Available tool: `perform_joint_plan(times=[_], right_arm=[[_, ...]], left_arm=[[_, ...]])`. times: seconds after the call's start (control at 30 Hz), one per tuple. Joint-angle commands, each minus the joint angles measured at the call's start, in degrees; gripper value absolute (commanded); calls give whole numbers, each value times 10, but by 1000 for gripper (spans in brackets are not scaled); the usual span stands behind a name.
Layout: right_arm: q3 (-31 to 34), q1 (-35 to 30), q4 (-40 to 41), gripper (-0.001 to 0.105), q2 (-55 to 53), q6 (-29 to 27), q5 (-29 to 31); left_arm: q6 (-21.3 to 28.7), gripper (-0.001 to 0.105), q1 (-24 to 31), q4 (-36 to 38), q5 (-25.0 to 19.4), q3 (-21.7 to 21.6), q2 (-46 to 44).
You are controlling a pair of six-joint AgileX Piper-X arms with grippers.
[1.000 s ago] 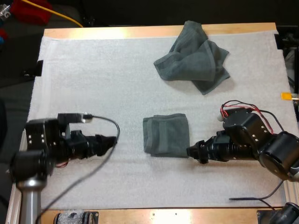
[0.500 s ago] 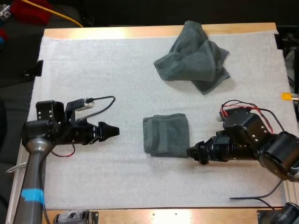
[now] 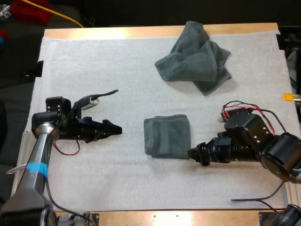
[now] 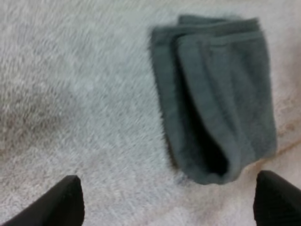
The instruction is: Pick towel from pile, fold and stack
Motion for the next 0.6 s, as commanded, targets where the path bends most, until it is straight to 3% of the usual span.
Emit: perform_joint_plan(times=[0.0, 0.2, 0.33, 0.57], right_arm=[[-3, 0, 4, 71, -4, -2, 0], [-3, 0, 4, 71, -4, 3, 0], [-3, 0, 4, 71, -4, 3, 0], [-3, 0, 4, 71, -4, 3, 0]], left_arm=[[5, 72, -6, -1, 8, 1, 7], [6, 72, -57, -24, 8, 2, 50], [-43, 72, -86, -67, -14, 2, 66], [-95, 72, -107, -127, -12, 2, 78]])
